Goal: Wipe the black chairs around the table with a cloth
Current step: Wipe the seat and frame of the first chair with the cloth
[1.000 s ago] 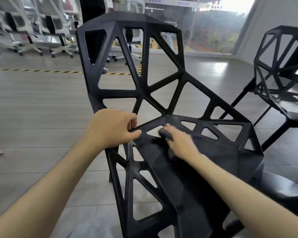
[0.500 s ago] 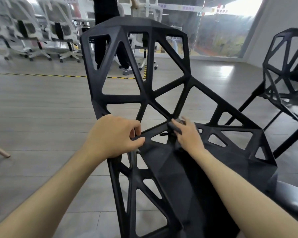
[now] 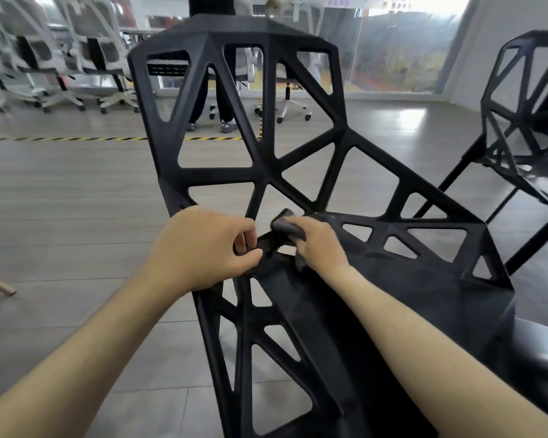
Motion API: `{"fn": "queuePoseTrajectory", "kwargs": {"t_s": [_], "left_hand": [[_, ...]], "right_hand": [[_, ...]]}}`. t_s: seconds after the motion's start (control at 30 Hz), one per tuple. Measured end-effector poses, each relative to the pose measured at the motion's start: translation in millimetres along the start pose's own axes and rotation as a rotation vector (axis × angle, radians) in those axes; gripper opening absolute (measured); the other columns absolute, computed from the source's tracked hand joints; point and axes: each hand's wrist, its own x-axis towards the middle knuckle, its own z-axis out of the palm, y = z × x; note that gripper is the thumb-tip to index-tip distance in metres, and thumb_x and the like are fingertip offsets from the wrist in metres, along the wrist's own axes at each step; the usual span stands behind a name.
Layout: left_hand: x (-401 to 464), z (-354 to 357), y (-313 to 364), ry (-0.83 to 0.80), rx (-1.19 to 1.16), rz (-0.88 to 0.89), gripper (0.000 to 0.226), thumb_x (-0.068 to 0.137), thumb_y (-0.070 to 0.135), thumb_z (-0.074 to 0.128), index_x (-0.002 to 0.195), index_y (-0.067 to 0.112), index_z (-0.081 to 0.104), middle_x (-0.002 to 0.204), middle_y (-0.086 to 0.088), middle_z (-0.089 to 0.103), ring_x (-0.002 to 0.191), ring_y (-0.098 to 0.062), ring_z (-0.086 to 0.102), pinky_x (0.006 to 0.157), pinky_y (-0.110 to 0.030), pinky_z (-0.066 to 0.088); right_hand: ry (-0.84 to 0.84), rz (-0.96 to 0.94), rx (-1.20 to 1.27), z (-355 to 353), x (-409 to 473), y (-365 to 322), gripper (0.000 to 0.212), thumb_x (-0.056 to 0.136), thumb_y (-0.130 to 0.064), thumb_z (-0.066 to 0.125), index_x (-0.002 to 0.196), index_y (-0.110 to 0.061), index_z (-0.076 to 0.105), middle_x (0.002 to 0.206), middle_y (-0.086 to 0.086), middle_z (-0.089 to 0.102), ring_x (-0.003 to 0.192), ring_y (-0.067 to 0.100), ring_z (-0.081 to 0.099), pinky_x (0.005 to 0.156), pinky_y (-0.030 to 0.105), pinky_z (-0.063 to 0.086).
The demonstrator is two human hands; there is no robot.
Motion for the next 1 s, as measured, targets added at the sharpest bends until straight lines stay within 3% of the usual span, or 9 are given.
{"fn": "queuePoseTrajectory", "kwargs": {"t_s": [0.17, 0.3, 0.4, 0.5, 0.63, 0.83, 1.0], "left_hand": [[0.9, -0.1, 1.5, 0.014, -0.023, -0.019, 0.029, 0.089, 0.065, 0.057, 0.089, 0.038, 0.068, 0.074, 0.025, 0.065, 0.071, 0.000, 0.064, 0.068, -0.023, 0.050], [2.8, -1.5, 3.3, 0.011, -0.022, -0.022, 0.026, 0.089, 0.063, 0.060, 0.093, 0.039, 0.068, 0.078, 0.023, 0.068, 0.076, -0.001, 0.064, 0.070, -0.027, 0.052], [2.2, -2.6, 3.5, 0.002, -0.014, -0.018, 0.026, 0.088, 0.064, 0.060, 0.094, 0.039, 0.067, 0.080, 0.023, 0.068, 0.076, -0.002, 0.064, 0.068, -0.027, 0.049], [0.4, -4.1, 3.4, -0.009, -0.022, -0.016, 0.027, 0.090, 0.065, 0.059, 0.093, 0.038, 0.067, 0.079, 0.023, 0.069, 0.076, -0.002, 0.065, 0.068, -0.027, 0.051], [0.5, -5.0, 2.2, 0.007, -0.066, -0.032, 0.024, 0.092, 0.060, 0.059, 0.093, 0.038, 0.068, 0.080, 0.022, 0.069, 0.078, -0.001, 0.066, 0.073, -0.029, 0.056], [1.6, -1.0, 1.0, 0.044, -0.072, -0.054, 0.021, 0.093, 0.055, 0.060, 0.091, 0.037, 0.069, 0.077, 0.021, 0.068, 0.073, -0.003, 0.065, 0.068, -0.025, 0.053], [1.1, -1.3, 1.9, 0.036, -0.050, -0.054, 0.020, 0.094, 0.055, 0.059, 0.092, 0.037, 0.068, 0.078, 0.021, 0.068, 0.075, -0.003, 0.065, 0.067, -0.025, 0.048]], "right_hand": [[0.104, 0.198, -0.148, -22.4, 19.6, 24.3, 0.034, 0.094, -0.010, 0.063, 0.125, -0.021, 0.069, 0.114, 0.010, 0.075, 0.109, 0.037, 0.066, 0.089, 0.040, 0.048], [0.017, 0.055, 0.031, 0.2, -10.1, -17.7, 0.037, 0.091, -0.017, 0.069, 0.125, -0.032, 0.070, 0.112, -0.003, 0.076, 0.106, 0.020, 0.069, 0.096, 0.035, 0.049], [-0.132, -0.065, 0.132, 13.0, -38.9, -52.9, 0.035, 0.092, -0.016, 0.068, 0.124, -0.032, 0.070, 0.104, -0.014, 0.074, 0.088, -0.001, 0.059, 0.092, 0.029, 0.044], [-0.214, -0.100, 0.135, 2.0, -59.9, -61.7, 0.027, 0.094, -0.022, 0.069, 0.119, -0.033, 0.068, 0.089, -0.022, 0.066, 0.094, 0.006, 0.060, 0.084, 0.029, 0.045], [-0.308, -0.123, 0.118, -42.6, -108.6, -42.5, 0.033, 0.092, -0.026, 0.075, 0.122, -0.039, 0.067, 0.117, -0.023, 0.071, 0.111, 0.000, 0.066, 0.098, 0.027, 0.051], [-0.393, -0.099, 0.119, -81.9, -149.3, -27.2, 0.036, 0.092, -0.022, 0.077, 0.123, -0.038, 0.069, 0.119, -0.027, 0.070, 0.114, -0.006, 0.064, 0.099, 0.026, 0.051], [-0.253, -0.061, 0.100, -36.3, -99.6, -33.9, 0.040, 0.092, -0.014, 0.070, 0.124, -0.038, 0.068, 0.121, -0.023, 0.070, 0.116, 0.003, 0.064, 0.103, 0.033, 0.050]]}}
